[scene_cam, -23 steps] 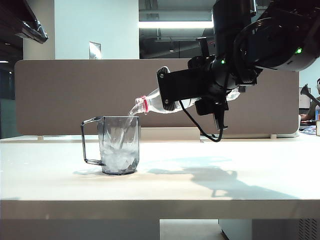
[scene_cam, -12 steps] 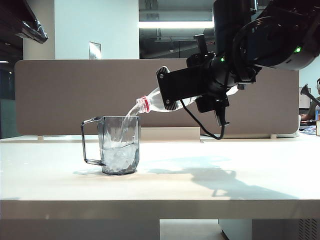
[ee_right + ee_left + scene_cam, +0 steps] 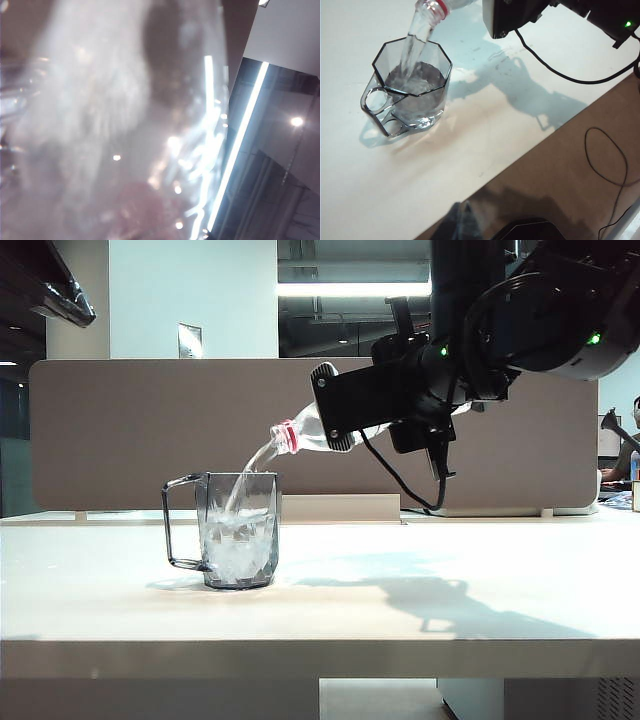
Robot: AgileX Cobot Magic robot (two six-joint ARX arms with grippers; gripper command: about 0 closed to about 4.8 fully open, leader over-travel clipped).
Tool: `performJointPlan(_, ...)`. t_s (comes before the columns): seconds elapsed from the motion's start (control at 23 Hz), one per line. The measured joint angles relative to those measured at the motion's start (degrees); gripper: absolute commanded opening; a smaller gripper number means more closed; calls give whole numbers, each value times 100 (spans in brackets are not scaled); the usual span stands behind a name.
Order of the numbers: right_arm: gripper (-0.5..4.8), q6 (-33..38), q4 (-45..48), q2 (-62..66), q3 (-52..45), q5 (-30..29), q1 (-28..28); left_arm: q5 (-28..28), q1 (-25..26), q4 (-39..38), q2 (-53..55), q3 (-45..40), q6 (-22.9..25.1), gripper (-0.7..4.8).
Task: Pick up the mineral water bottle on the table and pour water into the mug until it's full.
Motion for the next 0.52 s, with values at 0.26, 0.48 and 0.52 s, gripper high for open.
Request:
performJointPlan(0.26,202,0,109,-2,0,-4,0,0,0,0,0,0,0,-5)
performJointPlan(0.48,202,0,122,-4,0,-24,0,0,0,0,0,0,0,-5)
performJointPlan(0.52,202,0,133,-4,0,-39,0,2,0,2,0,0,0,-5)
